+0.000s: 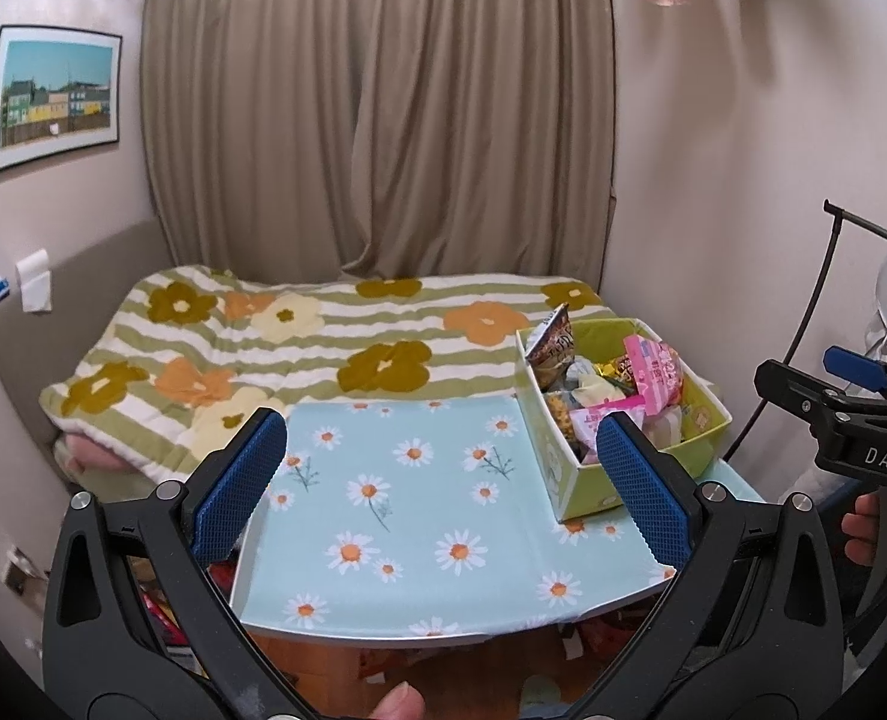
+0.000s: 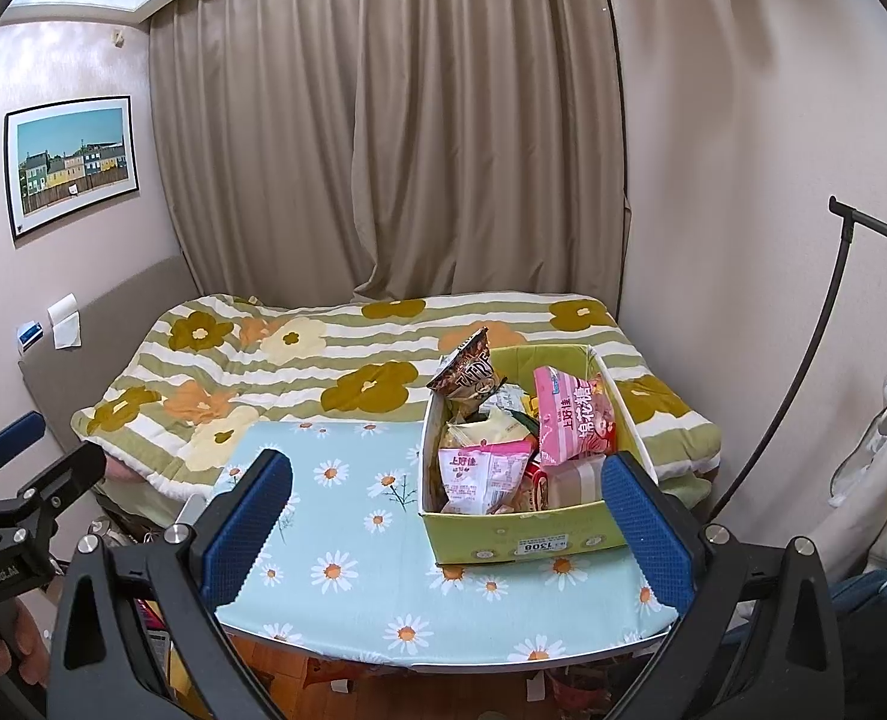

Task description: Organize snacks

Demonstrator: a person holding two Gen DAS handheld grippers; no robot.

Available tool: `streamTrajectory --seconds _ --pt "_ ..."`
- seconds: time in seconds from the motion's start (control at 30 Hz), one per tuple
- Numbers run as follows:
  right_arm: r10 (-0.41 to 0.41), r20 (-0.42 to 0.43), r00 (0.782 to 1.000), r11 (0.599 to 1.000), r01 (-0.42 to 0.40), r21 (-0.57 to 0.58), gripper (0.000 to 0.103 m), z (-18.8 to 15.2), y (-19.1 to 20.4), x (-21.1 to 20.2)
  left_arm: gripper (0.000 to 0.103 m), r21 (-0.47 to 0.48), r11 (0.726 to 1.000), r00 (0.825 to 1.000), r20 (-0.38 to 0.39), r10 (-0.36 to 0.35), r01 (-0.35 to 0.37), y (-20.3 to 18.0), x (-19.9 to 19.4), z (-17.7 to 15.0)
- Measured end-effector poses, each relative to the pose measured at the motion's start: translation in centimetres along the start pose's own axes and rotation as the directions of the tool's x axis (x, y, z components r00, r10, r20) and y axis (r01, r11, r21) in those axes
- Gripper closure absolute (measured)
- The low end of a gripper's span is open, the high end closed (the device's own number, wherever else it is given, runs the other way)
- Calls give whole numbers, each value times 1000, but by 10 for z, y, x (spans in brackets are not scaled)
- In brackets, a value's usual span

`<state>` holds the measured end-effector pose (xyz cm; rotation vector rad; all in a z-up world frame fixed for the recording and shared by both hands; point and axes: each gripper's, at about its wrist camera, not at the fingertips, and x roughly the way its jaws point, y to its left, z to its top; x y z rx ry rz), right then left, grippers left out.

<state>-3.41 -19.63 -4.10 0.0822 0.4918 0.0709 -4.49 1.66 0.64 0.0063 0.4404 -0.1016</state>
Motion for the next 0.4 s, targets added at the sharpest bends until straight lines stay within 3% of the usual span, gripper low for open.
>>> streamTrajectory --seconds 0.4 --pt "-3 -9 1000 1000 3 -5 0 -1 -1 3 0 -1 1000 1000 0 -10 10 5 6 -3"
